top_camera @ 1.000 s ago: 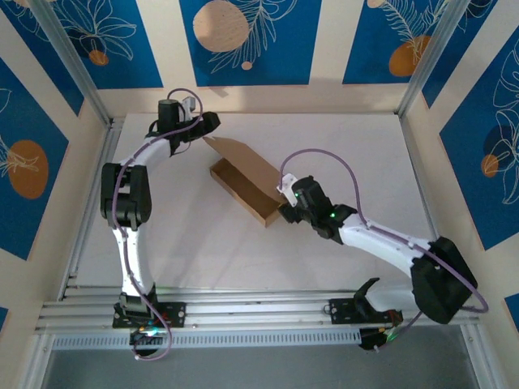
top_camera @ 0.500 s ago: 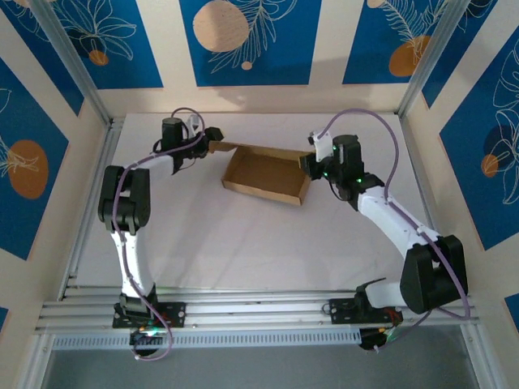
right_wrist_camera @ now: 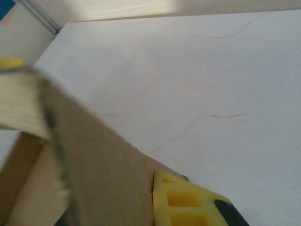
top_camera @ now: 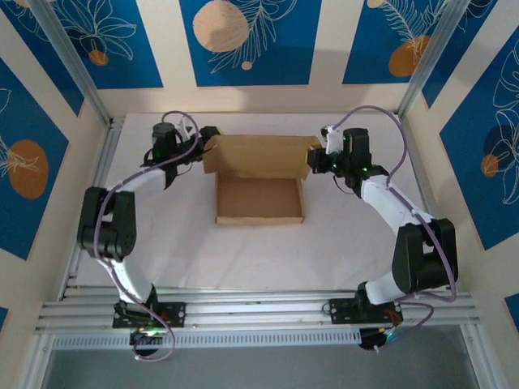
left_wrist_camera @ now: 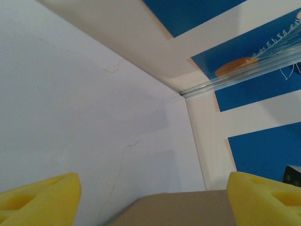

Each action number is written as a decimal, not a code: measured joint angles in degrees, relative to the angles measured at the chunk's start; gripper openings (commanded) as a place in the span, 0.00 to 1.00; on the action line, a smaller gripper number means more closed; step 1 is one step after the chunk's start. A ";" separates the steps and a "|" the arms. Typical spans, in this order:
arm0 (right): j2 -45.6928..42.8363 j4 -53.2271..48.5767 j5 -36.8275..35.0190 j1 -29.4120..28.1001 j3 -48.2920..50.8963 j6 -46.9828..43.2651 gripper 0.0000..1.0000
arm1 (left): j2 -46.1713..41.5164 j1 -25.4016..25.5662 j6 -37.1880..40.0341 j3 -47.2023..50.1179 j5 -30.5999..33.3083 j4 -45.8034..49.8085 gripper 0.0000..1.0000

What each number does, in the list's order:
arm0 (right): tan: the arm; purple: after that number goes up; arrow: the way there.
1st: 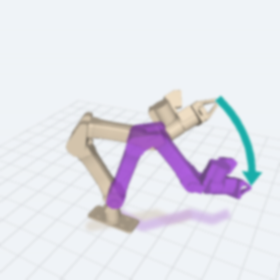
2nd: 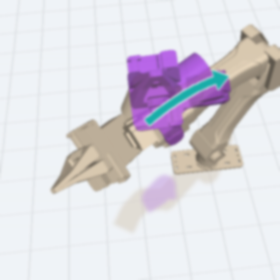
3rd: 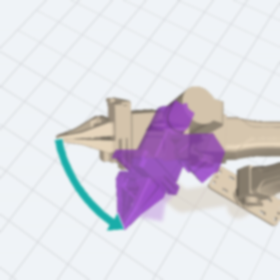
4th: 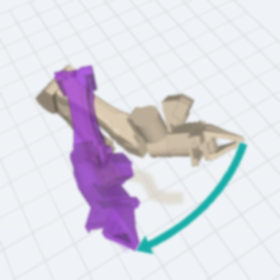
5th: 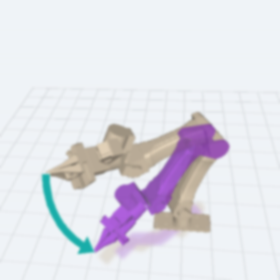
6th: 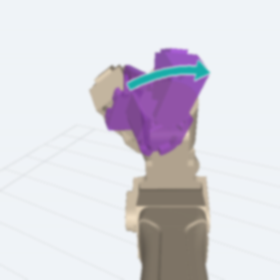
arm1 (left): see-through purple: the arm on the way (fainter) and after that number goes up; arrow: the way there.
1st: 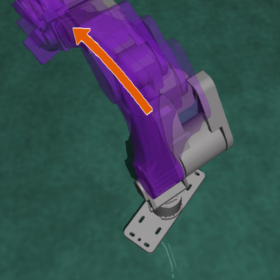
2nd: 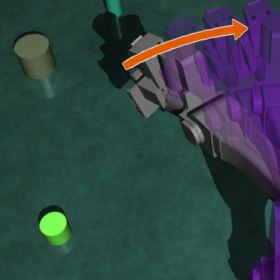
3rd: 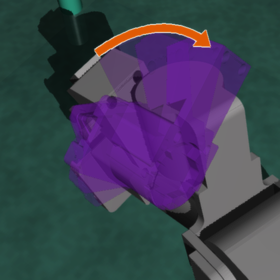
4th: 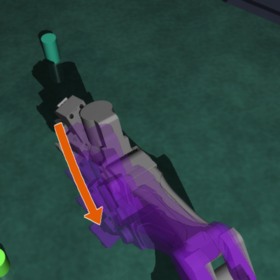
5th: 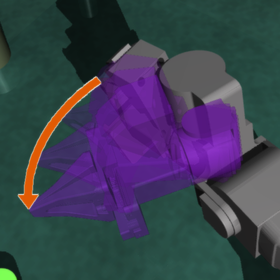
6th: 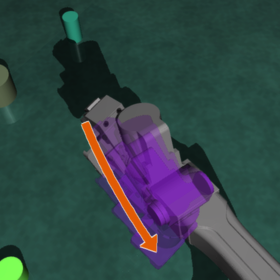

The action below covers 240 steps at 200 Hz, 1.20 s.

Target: Fold the paper box

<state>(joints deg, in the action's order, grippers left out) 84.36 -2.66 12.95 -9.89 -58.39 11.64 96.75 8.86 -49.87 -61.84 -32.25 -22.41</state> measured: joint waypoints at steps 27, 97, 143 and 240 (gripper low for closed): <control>0.81 -0.42 3.76 -0.13 -0.92 -1.77 0.08 | -7.21 -3.02 5.01 4.42 6.54 3.96 0.87; 2.56 -4.74 6.12 -3.04 -4.61 -8.26 0.06 | -18.14 -6.38 19.41 10.03 20.39 11.41 0.83; 3.06 -7.54 5.16 -3.17 -5.75 -9.70 0.07 | -36.22 -6.38 33.83 24.26 24.85 0.11 0.81; 3.30 -11.34 2.89 -3.23 -8.72 -10.19 0.07 | -40.00 -6.34 43.85 35.85 8.74 -16.94 0.78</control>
<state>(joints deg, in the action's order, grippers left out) 87.66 -14.00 15.84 -13.13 -67.11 1.45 56.75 2.52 -6.02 -26.00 -23.51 -39.35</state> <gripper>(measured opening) 0.074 0.772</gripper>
